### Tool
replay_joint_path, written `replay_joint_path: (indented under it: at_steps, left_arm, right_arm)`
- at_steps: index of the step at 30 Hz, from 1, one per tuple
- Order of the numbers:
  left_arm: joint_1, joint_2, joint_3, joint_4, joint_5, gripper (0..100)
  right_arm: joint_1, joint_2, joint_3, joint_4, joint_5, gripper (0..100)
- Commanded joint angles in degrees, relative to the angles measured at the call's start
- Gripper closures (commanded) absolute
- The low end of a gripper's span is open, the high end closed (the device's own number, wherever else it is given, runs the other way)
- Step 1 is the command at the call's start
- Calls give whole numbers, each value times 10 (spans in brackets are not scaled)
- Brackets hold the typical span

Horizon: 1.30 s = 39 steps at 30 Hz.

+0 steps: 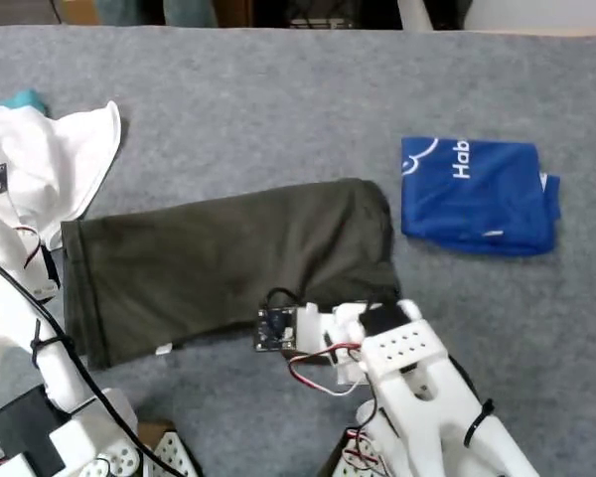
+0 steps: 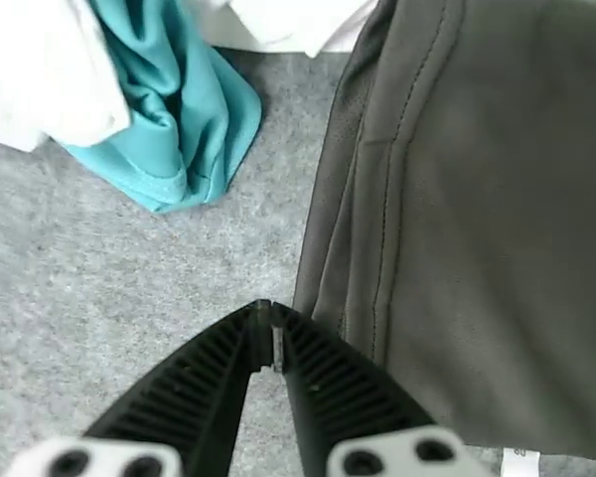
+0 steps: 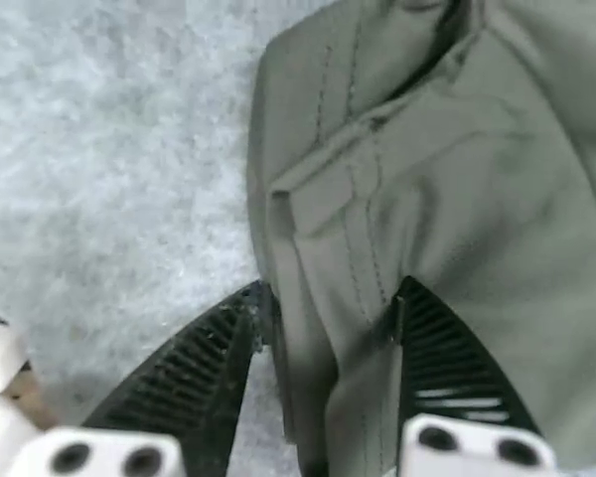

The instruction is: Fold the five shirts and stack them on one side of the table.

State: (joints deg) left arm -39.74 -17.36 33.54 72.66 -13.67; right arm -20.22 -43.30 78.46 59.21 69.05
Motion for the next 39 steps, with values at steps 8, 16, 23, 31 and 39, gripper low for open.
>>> replay_joint_path:
  at_steps: [8,16,23,31,39]
  left_arm:
    - [-12,-22,-12,4,-3,970]
    - [-6,-21,-15,4,-2,970]
    - [12,-18,-16,3,-1,970]
    - [25,-22,-16,4,-1,970]
    - [50,-23,-8,-5,-4,970]
  right_arm:
    - [31,4,10,-40,4,921]
    - [32,3,-107,45,4,986]
    - [33,106,-325,122,4,985]
    - [20,362,-575,135,11,984]
    - [-7,587,-769,165,41,983]
